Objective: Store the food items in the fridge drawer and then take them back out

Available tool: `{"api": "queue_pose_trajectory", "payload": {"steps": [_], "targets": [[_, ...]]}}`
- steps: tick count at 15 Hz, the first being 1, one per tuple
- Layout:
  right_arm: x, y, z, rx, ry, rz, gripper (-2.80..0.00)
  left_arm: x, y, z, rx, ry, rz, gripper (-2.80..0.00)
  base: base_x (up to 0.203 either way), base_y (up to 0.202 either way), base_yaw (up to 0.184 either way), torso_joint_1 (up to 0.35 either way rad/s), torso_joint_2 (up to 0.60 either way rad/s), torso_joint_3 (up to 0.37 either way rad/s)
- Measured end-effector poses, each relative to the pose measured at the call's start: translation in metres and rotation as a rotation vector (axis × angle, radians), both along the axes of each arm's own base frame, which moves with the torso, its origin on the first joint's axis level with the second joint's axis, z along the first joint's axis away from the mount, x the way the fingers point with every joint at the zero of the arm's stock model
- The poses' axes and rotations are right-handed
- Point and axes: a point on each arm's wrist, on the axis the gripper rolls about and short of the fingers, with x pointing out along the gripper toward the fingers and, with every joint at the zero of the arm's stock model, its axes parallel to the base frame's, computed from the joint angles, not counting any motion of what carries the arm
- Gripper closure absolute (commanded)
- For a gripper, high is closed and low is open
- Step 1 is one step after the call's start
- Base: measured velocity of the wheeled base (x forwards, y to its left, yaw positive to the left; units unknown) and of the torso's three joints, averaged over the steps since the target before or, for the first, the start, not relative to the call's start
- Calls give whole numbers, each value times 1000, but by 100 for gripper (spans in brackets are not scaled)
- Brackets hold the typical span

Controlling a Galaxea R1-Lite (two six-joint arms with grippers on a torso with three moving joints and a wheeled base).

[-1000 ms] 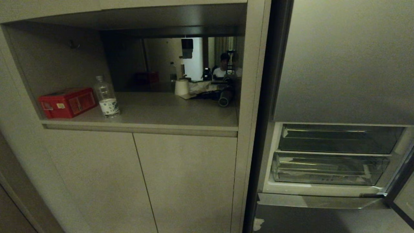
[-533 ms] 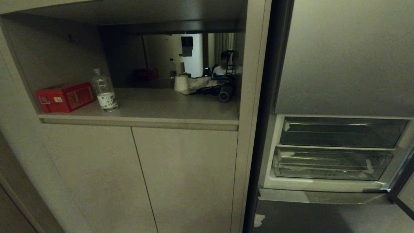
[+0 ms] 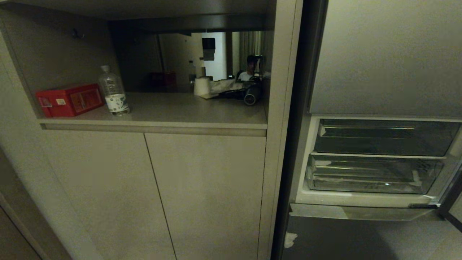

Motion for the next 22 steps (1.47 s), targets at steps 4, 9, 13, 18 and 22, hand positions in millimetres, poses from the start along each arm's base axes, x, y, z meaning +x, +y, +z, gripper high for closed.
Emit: {"api": "queue_pose_trajectory", "payload": {"steps": [4,9,13,18,22], "targets": [[0,0,0,0,0,0,0,0,0,0,0,0,0,0,0,0,0,-155,366,205],[0,0,0,0,0,0,0,0,0,0,0,0,0,0,0,0,0,-202,493,285],[0,0,0,-2,0,0,0,0,0,0,0,0,0,0,0,0,0,-125,317,188],[0,0,1,-85,2,8,0,0,0,0,0,0,0,0,0,0,0,-8,28,19],[-3,2,38,-72,-34,105,0,0,0,0,0,0,0,0,0,0,0,0,0,0]]}}
